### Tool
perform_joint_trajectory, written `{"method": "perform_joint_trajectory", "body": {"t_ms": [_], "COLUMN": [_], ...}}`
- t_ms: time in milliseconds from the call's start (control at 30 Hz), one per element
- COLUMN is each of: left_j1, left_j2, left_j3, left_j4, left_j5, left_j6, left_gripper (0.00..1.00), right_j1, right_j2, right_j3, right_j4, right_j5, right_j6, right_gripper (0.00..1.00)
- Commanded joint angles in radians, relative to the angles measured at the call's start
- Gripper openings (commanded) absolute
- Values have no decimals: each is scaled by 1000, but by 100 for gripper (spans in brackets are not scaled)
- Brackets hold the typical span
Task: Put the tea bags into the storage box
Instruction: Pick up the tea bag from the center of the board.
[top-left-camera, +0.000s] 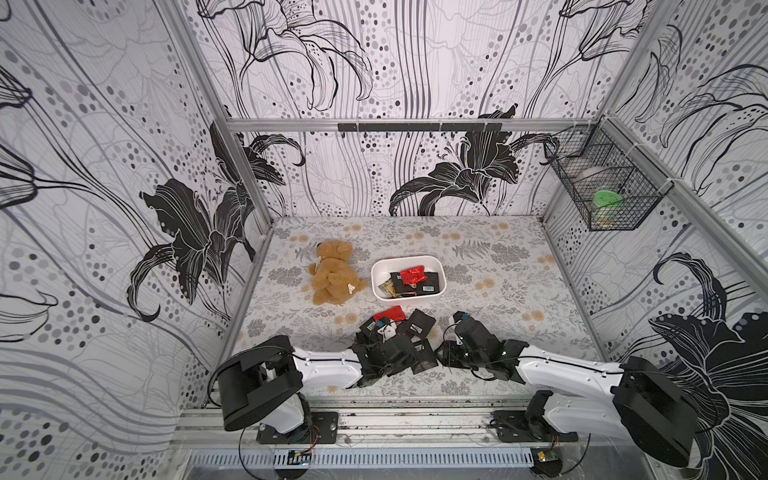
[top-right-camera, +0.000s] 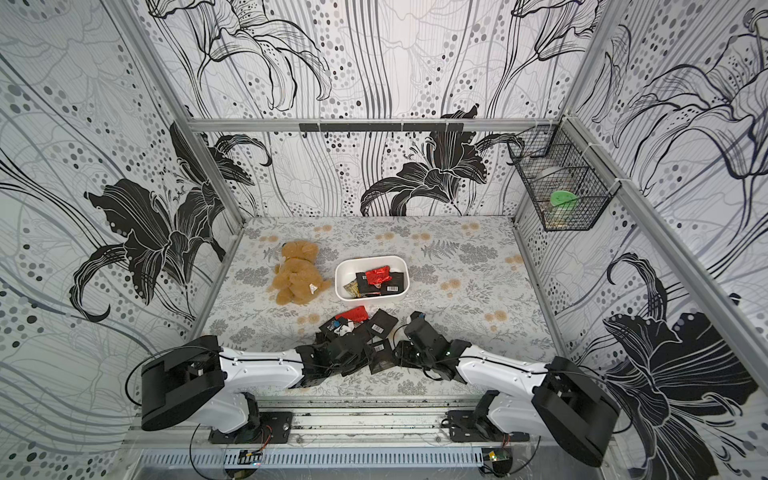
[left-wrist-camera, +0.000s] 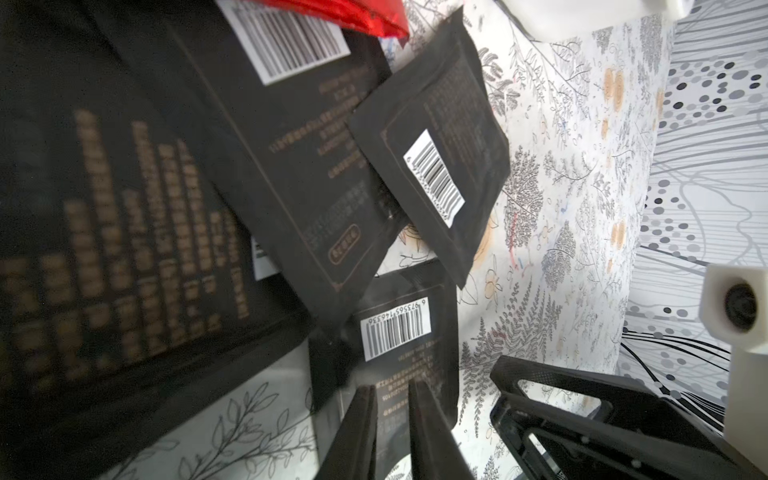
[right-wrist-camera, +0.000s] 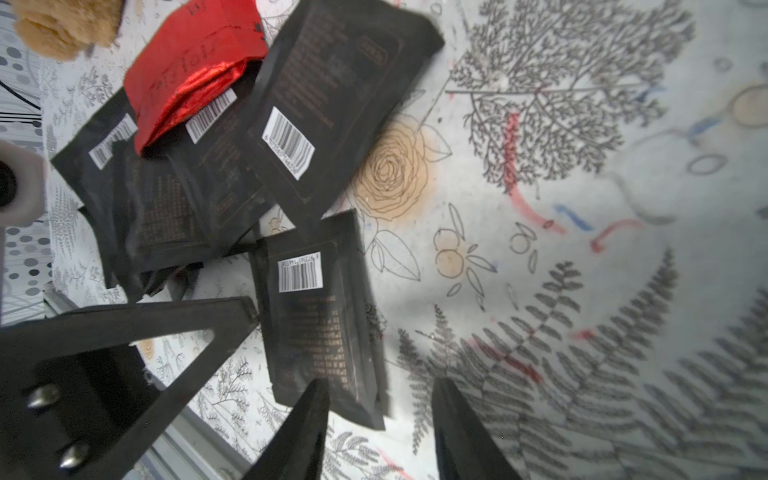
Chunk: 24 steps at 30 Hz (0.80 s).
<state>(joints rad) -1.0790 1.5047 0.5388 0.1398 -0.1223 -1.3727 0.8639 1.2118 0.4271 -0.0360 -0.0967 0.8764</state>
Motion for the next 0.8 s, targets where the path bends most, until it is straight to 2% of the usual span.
{"method": "perform_joint_trajectory", "body": {"t_ms": [0, 333, 600, 767], "left_j1": [4, 4, 4, 4], "left_j2": [30, 113, 126, 151], "left_j3": [8, 93, 69, 63], "left_j4": [0, -134, -107, -87], "left_j5": [2, 4, 9, 23], "left_j6": [-3, 54, 33, 23], "left_gripper": [17, 14, 14, 14], "right_j1": [8, 29, 46, 53], "right_j2": [32, 87, 109, 98], "right_j3": [29, 28, 27, 21], "right_j4": [17, 64, 107, 117], "right_j5": [22, 7, 2, 5], "right_j6": [22, 45, 62, 65], "right_gripper": [46, 46, 45, 38]}}
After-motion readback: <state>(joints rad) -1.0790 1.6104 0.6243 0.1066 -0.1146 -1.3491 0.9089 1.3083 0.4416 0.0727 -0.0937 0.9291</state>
